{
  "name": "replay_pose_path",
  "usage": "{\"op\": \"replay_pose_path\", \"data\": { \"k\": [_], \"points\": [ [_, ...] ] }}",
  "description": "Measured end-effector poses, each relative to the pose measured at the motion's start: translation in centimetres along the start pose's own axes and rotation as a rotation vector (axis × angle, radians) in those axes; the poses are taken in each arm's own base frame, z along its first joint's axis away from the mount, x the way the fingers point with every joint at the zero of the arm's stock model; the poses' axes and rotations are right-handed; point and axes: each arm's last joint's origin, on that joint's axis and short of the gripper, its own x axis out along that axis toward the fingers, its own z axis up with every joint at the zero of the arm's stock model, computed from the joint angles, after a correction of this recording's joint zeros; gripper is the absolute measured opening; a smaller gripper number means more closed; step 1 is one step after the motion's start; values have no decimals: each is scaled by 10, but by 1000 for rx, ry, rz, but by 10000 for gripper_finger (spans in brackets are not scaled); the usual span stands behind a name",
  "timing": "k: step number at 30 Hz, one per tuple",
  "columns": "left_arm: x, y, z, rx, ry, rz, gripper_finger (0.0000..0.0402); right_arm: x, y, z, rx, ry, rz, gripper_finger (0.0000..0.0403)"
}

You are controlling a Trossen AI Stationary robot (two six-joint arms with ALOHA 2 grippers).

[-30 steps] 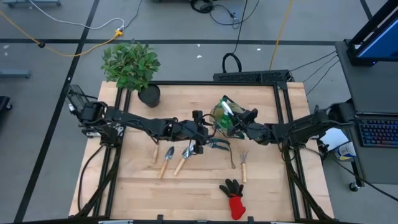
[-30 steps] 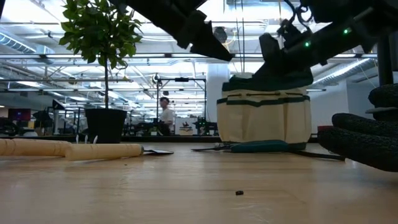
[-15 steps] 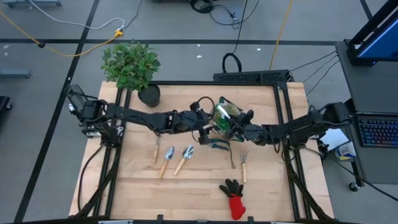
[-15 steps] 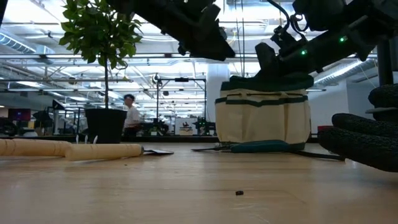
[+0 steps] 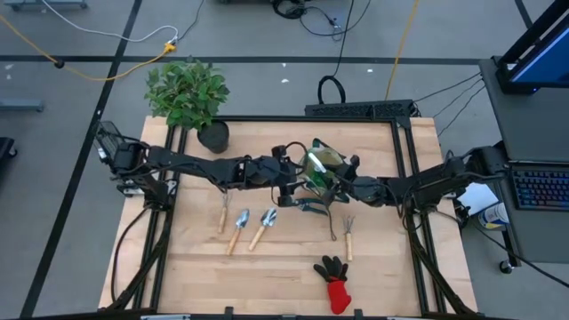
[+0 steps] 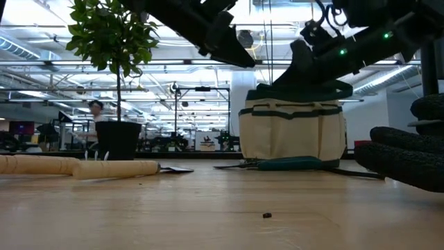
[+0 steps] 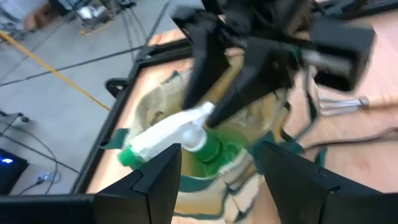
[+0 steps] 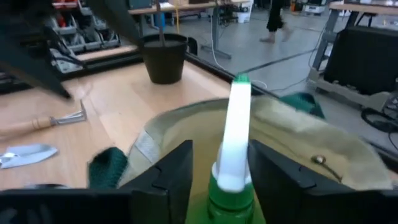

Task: Pick & Place Garden tools in Gardening bag
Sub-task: Put the spray bottle into the gardening bag, then move the gardening bag to the center of the table

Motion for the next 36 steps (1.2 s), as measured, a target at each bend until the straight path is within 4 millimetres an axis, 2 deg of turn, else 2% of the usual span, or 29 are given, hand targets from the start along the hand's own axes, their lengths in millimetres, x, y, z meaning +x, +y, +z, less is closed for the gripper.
{"op": "replay_pose_path", "data": {
  "k": [7,16,23,27,30,36],
  "points": [
    [-3,0,2,51,-18,-54,225,-10,-1,12,22,-14,111,189],
    [-7,3,6,89,-5,-57,225,-39,-5,22,-75,38,180,194],
    [-10,31,44,100,53,-162,225,-47,-7,12,-168,165,310,191],
    [-8,47,65,144,44,-166,225,-47,-8,7,-279,194,315,185],
    [3,51,69,148,60,-215,225,-47,-9,5,-386,203,322,182],
    [37,41,48,199,140,-259,225,-47,-9,3,-442,212,325,169]
  ]
}}
